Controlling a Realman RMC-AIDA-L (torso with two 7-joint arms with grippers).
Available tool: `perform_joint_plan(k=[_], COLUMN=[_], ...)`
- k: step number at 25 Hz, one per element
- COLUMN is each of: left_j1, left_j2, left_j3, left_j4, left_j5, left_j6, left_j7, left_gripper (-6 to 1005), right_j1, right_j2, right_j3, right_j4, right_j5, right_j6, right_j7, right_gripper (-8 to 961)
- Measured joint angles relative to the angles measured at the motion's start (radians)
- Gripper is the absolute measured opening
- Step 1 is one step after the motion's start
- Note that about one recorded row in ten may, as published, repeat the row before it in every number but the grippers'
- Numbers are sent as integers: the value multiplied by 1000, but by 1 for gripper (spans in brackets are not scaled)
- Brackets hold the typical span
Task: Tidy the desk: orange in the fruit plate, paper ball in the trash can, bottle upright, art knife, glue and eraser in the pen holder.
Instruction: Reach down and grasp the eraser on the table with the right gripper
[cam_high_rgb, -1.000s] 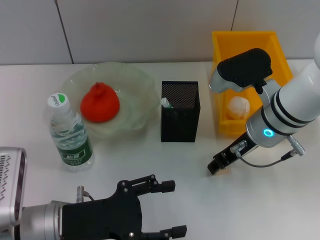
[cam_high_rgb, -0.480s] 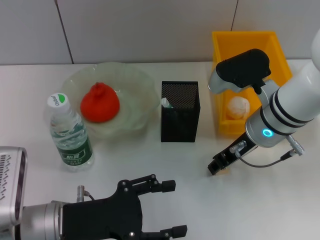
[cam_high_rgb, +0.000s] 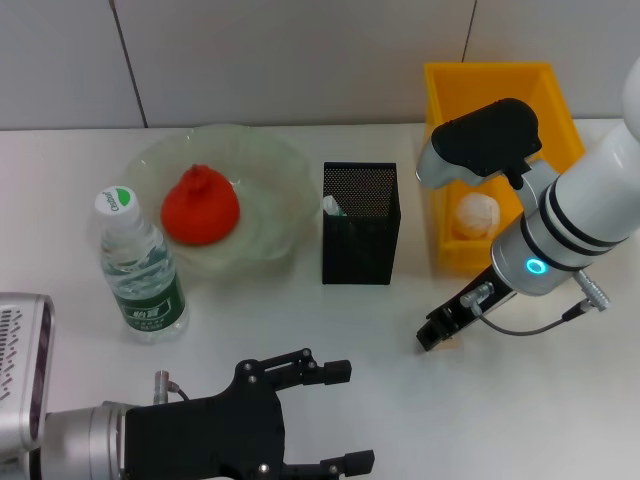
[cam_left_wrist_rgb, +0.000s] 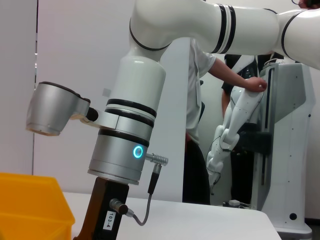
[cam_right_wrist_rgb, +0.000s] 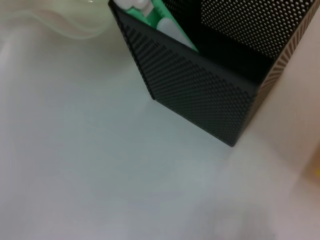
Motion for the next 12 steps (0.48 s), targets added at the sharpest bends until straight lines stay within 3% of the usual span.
perform_joint_plan(k=[12], left_j1=[-2], left_j2=[0], left_j3=[0], left_j4=[0], left_j5=[0], left_j6=[0], left_j7=[0], left_gripper=[786], right_j1=[-14], right_j2=[-2], right_j3=[14], right_j4=[40], right_j5=[5], right_j6=[-30], right_j7=[-3], right_gripper=[411])
